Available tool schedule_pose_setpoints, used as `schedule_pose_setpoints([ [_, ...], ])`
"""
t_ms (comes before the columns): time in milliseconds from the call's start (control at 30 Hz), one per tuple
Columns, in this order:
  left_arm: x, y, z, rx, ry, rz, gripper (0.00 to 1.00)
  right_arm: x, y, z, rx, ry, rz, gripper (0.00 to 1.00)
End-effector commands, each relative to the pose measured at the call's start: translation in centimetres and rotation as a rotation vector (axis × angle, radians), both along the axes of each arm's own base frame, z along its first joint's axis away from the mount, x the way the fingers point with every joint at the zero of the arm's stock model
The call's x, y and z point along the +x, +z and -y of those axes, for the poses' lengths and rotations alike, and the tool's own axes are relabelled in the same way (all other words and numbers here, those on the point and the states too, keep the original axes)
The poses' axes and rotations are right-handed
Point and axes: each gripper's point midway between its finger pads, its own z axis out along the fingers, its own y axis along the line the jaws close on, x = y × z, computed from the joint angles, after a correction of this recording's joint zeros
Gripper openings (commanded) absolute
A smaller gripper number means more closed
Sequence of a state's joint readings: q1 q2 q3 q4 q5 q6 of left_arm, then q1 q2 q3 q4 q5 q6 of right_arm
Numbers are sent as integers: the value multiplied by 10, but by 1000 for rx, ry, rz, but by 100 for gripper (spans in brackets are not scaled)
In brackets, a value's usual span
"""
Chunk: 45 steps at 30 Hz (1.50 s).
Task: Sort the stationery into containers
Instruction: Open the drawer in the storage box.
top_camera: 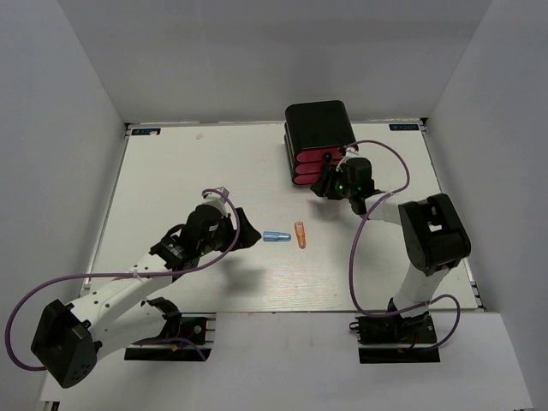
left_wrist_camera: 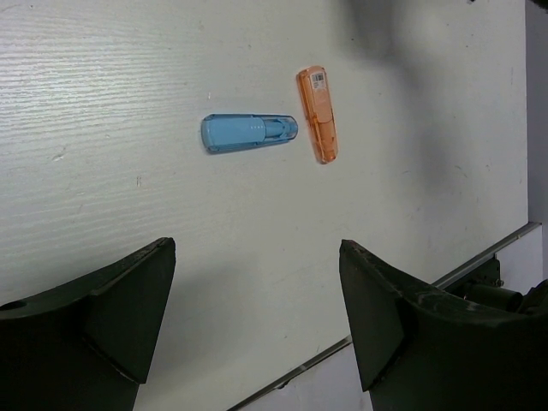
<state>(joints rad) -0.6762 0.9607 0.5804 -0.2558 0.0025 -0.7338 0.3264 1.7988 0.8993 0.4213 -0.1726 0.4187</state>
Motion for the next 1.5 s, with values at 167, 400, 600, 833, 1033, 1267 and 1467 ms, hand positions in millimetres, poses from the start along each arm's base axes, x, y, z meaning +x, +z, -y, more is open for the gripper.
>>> schedule_pose_setpoints([
  [167,3,4,1,-11,8,20,87,-32,48,16,-20,27,121,59],
  [400,-2,-3,4,-21,-24,17,87,-82,17,35,148,-77,-114,90],
  [600,-2,-1,4,-20,-24,16,87,-59,17,25,252,-86,-101,71],
  [833,-8,0,-5,-1,-8,10,87,-20,22,18,326,-100,-82,66],
  [1033,-9,-8,-5,12,-2,-19,87,6,20,15,388,-142,-99,60],
  [1267,-5,-9,-2,21,4,-44,87,34,11,14,401,-162,-100,60],
  [1467,-2,-16,1,31,9,-68,87,52,7,18,395,-183,-90,59],
])
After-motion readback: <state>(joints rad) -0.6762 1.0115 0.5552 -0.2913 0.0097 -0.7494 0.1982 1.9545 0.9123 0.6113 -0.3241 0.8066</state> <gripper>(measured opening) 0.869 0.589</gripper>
